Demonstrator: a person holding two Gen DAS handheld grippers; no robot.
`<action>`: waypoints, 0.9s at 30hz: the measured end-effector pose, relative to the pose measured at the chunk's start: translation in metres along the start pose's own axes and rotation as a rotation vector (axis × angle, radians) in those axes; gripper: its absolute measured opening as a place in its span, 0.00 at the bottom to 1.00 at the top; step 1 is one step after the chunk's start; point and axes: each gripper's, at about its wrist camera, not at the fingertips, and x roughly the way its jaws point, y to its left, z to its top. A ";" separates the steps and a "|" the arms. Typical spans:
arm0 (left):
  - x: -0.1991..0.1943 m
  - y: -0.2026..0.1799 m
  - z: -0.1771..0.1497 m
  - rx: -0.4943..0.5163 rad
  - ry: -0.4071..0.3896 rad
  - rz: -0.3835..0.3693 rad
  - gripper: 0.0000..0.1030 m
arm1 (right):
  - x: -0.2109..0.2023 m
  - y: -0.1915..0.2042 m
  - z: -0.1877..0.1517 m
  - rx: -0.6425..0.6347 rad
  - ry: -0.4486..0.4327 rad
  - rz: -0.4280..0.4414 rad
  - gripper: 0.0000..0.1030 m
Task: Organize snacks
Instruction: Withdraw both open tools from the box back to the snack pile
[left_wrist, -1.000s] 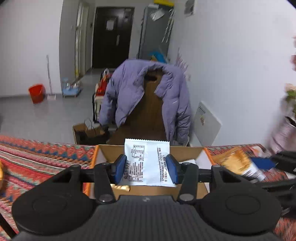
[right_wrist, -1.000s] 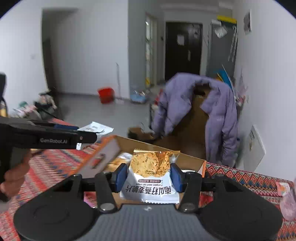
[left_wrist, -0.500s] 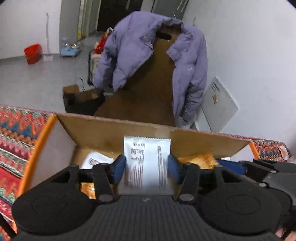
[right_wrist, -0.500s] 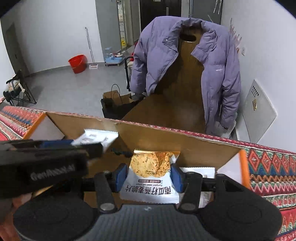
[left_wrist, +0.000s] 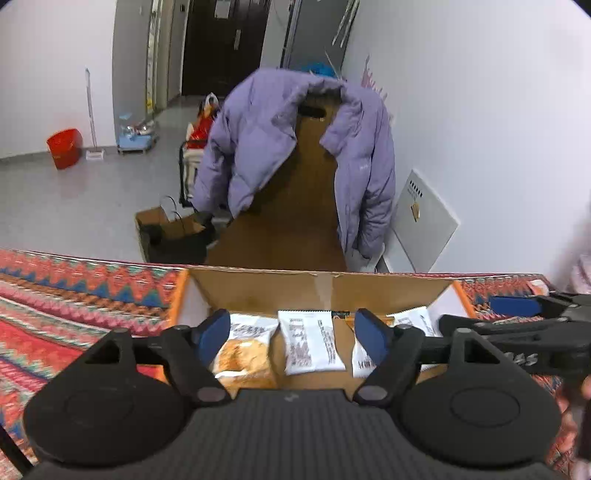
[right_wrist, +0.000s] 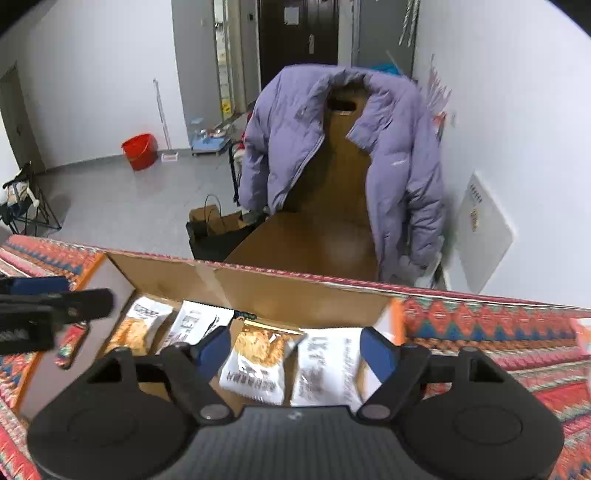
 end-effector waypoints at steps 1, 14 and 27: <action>-0.015 0.001 -0.002 0.005 -0.003 0.009 0.74 | -0.014 -0.001 -0.002 -0.004 -0.004 -0.004 0.79; -0.208 -0.007 -0.098 0.115 -0.160 -0.003 0.82 | -0.201 -0.003 -0.102 -0.050 -0.141 0.048 0.87; -0.336 -0.012 -0.279 0.170 -0.352 0.054 0.96 | -0.337 0.007 -0.271 -0.063 -0.407 0.168 1.00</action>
